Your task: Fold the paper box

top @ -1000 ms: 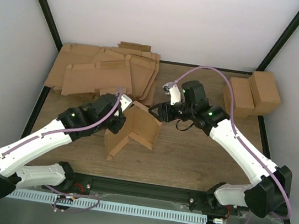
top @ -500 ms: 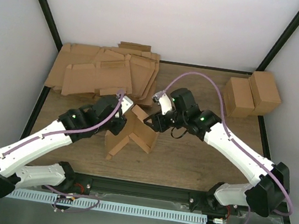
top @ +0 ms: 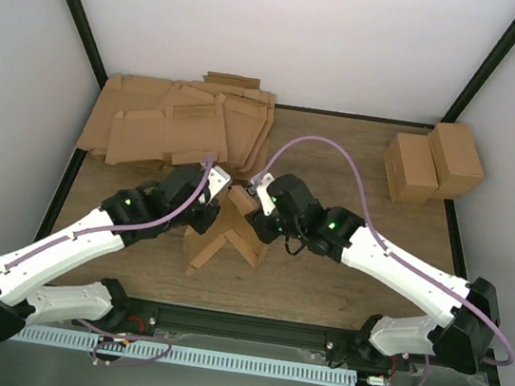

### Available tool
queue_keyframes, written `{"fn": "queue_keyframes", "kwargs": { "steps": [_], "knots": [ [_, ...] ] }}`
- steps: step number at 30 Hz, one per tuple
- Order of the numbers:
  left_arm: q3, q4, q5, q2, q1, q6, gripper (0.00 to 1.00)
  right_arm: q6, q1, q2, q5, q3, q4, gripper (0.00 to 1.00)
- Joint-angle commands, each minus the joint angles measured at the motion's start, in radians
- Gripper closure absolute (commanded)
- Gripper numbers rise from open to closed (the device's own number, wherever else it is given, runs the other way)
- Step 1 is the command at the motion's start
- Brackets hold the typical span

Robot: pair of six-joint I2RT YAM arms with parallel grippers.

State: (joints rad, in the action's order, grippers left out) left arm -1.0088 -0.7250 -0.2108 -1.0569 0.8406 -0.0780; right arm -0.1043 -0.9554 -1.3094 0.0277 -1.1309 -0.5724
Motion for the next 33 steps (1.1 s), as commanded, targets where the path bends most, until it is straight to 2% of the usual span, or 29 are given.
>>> {"fn": "queue_keyframes", "kwargs": {
  "steps": [1,6,13,15,19,21,23,25,27,33],
  "knots": [
    [0.002,0.035,0.068,0.007,0.007,-0.035,0.96,0.030,-0.069,0.013,0.215,0.019,-0.025,0.52],
    [-0.044,0.023,0.097,-0.011,0.007,-0.058,0.96,0.055,-0.133,-0.024,0.341,0.040,-0.033,0.52],
    [-0.161,-0.040,0.134,-0.079,0.007,-0.091,0.96,0.043,-0.146,-0.060,0.433,0.060,-0.043,0.52],
    [-0.192,-0.064,0.137,-0.104,0.007,-0.096,0.96,0.037,-0.149,-0.056,0.462,0.061,-0.044,0.47],
    [-0.232,-0.101,0.144,-0.141,0.007,-0.093,0.96,0.022,-0.151,-0.025,0.477,0.062,-0.031,0.43],
    [-0.240,-0.110,0.145,-0.150,0.007,-0.087,0.96,0.015,-0.149,0.014,0.442,0.058,-0.015,0.35],
    [-0.248,-0.118,0.144,-0.158,0.007,-0.081,0.96,0.006,-0.150,0.059,0.389,0.050,-0.005,0.20],
    [-0.254,-0.126,0.138,-0.163,0.008,-0.074,0.96,-0.004,-0.150,0.108,0.339,0.042,0.005,0.10],
    [-0.262,-0.133,0.134,-0.166,0.007,-0.067,0.96,-0.010,-0.146,0.156,0.298,0.033,0.006,0.02],
    [-0.275,-0.145,0.135,-0.166,0.007,-0.039,0.96,-0.024,-0.103,0.188,0.183,-0.046,-0.079,0.00]
  ]
}}
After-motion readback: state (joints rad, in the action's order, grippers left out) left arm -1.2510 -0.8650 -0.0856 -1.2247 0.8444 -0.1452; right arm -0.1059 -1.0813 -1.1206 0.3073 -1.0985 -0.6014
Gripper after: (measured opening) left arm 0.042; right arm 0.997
